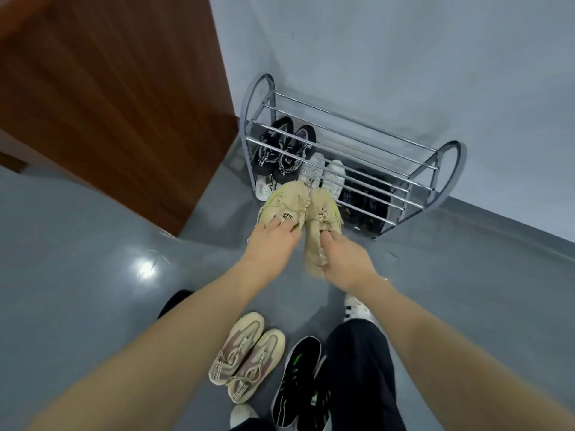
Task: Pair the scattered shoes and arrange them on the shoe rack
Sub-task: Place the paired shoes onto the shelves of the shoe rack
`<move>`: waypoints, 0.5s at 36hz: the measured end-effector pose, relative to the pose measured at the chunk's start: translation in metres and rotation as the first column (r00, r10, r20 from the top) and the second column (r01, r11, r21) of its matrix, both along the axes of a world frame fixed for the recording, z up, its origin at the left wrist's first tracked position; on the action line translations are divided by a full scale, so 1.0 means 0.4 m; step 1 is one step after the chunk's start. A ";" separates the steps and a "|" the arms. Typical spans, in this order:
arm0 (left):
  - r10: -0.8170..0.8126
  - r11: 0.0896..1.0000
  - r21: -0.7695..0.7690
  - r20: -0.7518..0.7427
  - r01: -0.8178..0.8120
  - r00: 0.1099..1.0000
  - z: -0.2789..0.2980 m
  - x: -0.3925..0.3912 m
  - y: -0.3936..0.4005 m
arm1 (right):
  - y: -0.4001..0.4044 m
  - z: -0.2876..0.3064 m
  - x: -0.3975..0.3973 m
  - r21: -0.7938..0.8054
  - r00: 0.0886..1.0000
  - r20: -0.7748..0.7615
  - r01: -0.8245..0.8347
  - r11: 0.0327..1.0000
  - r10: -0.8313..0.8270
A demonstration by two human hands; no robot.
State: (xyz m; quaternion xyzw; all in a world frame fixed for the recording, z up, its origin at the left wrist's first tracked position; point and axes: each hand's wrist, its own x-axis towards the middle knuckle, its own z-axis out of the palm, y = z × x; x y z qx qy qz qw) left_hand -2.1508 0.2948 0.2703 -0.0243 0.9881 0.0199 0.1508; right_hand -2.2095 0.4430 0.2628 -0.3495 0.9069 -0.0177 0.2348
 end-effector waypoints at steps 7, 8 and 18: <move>-0.003 1.000 0.028 0.051 0.001 0.999 -0.146 -0.157 -0.021 | -0.030 -0.151 -0.166 -0.019 0.984 0.165 0.076 0.997 -0.071; -0.005 0.999 0.042 0.069 0.002 0.998 -0.164 -0.180 -0.026 | -0.029 -0.176 -0.190 -0.035 0.972 0.211 0.113 0.993 -0.103; -0.127 0.992 0.021 -0.037 0.127 0.991 -0.328 -0.354 -0.052 | -0.020 -0.374 -0.336 -0.200 0.949 0.271 0.221 0.955 -0.163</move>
